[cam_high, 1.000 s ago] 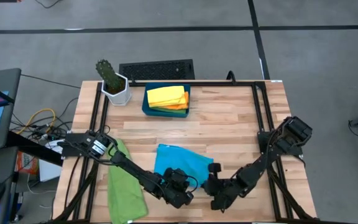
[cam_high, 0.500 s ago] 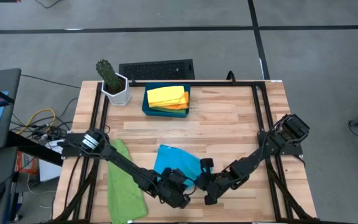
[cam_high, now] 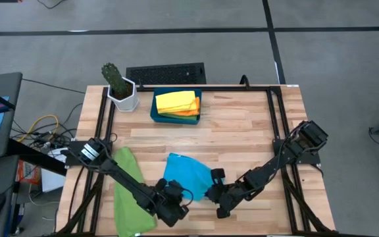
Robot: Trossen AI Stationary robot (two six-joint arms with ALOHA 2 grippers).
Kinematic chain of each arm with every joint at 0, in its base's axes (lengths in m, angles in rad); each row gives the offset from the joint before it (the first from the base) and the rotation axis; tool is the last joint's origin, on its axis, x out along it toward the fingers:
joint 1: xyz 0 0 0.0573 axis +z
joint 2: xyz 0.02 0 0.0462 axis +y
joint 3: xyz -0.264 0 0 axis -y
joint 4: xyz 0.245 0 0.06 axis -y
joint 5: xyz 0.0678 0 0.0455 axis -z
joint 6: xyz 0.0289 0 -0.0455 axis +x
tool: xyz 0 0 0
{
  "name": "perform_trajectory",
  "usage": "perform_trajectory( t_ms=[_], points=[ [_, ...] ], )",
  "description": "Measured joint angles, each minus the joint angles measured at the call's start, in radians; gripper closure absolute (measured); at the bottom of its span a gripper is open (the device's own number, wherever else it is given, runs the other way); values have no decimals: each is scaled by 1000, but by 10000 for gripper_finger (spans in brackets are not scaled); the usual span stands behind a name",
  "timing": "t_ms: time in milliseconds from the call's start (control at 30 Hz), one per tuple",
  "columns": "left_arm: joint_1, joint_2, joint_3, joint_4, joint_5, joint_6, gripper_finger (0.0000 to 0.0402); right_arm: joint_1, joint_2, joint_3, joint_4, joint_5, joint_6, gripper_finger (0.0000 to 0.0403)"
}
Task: Fold microfiber towels
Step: Fold the blue towel
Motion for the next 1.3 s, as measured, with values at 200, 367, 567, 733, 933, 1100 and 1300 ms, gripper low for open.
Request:
perform_trajectory(
  t_ms=[200, 367, 567, 733, 933, 1100, 1300],
  points=[
    [13, 0, -62, 30, -7, -45, 401, -4, 0, 0, 13, -17, -43, 379],
    [32, 0, -63, 37, -2, 11, 402, -34, 0, 0, 42, -22, -102, 376],
    [52, 0, -64, 37, 0, 64, 402, -89, 0, 0, 92, -104, -152, 380],
    [60, 1, -64, 37, 2, 73, 402, -123, 0, 0, 124, -151, -189, 375],
    [60, 2, -63, 38, 4, 77, 402, -148, 40, 0, 130, -189, -203, 379],
    [61, 5, -44, 30, 15, 117, 402, -145, 106, 1, 169, -227, -202, 377],
    [61, 7, -11, 7, 61, 154, 401, -150, 142, 1, 179, -226, -152, 372]
  ],
)
